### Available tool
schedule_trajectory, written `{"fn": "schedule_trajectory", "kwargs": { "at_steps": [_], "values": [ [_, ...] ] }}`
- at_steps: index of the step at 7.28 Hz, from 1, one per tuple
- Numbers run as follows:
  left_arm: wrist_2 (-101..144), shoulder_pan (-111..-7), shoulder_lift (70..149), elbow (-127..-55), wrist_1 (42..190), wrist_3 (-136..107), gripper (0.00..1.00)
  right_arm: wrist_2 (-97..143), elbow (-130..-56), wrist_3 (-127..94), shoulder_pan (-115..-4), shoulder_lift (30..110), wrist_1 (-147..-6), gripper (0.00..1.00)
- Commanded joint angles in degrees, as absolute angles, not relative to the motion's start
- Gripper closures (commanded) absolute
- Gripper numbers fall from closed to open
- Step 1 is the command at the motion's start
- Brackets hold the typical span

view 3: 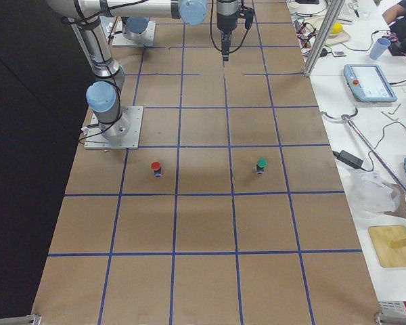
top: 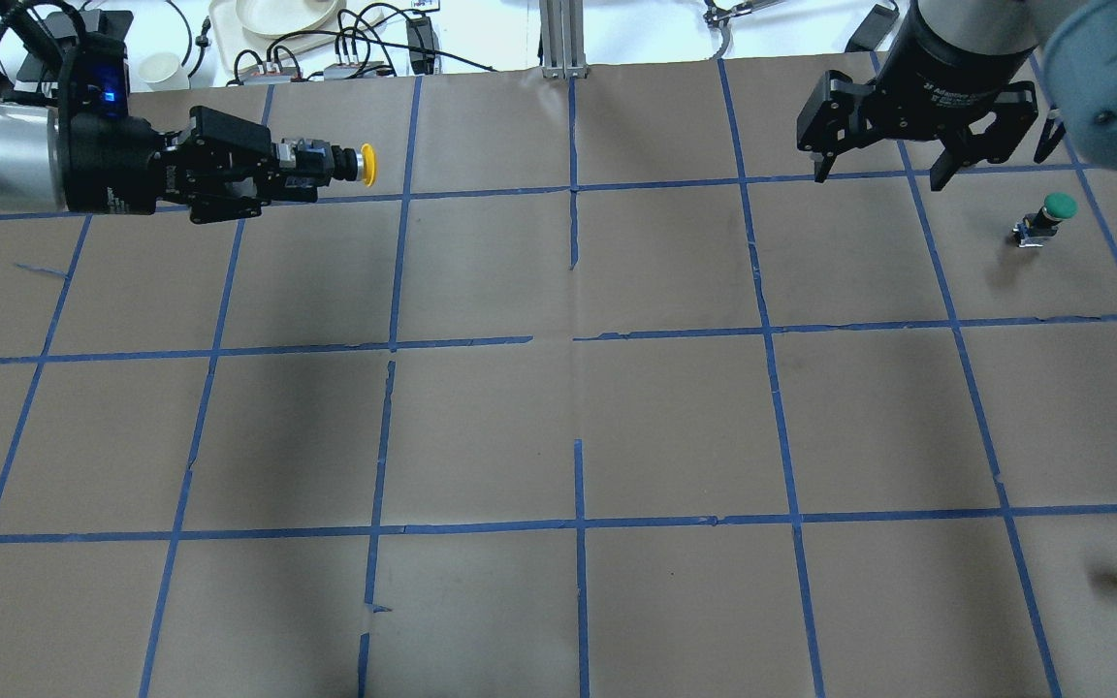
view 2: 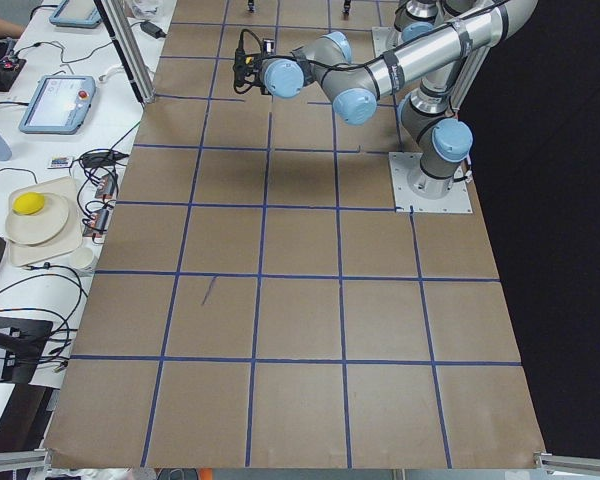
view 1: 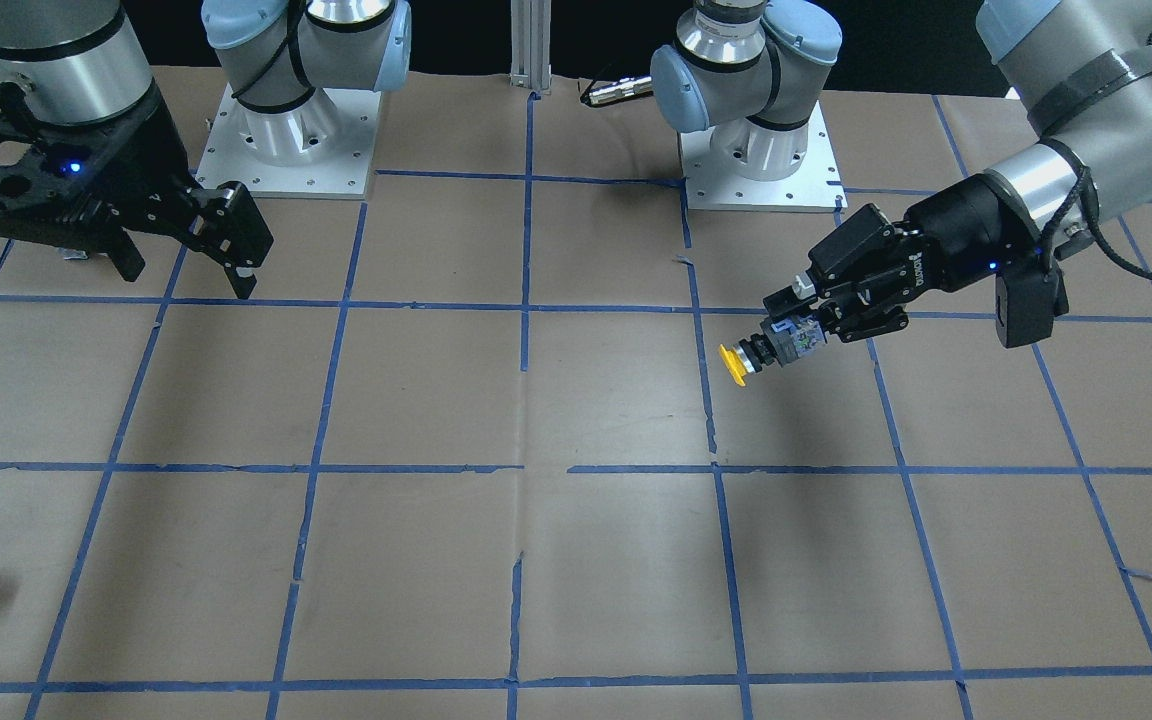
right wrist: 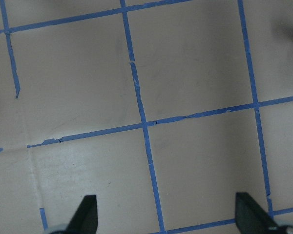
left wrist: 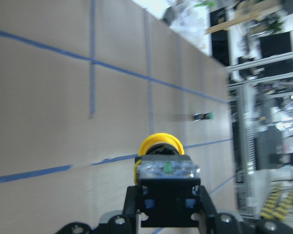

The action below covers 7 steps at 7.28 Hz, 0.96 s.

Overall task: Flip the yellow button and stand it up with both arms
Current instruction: 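Lift the yellow button with the left gripper and raise it toward the center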

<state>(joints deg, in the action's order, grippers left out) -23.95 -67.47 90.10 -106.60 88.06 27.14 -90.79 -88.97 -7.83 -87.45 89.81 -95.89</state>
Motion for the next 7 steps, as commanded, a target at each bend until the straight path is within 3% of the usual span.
{"fn": "schedule_trajectory", "kwargs": {
  "at_steps": [1, 4, 7],
  "values": [
    [-10.6, -72.7, 89.6, -110.0, 88.0, 25.3, 0.80, -86.0, -88.5, -7.9, -80.5, 91.8, -96.4, 0.00],
    [-2.8, -77.5, 90.3, -110.2, 87.8, 25.3, 0.82, -54.4, -88.9, -6.0, -65.5, 91.7, -84.8, 0.00],
    [4.7, -82.0, 91.8, -110.3, 87.6, 25.4, 0.87, -22.4, -94.2, -5.5, -63.7, 92.1, -78.0, 0.00]
  ]
}}
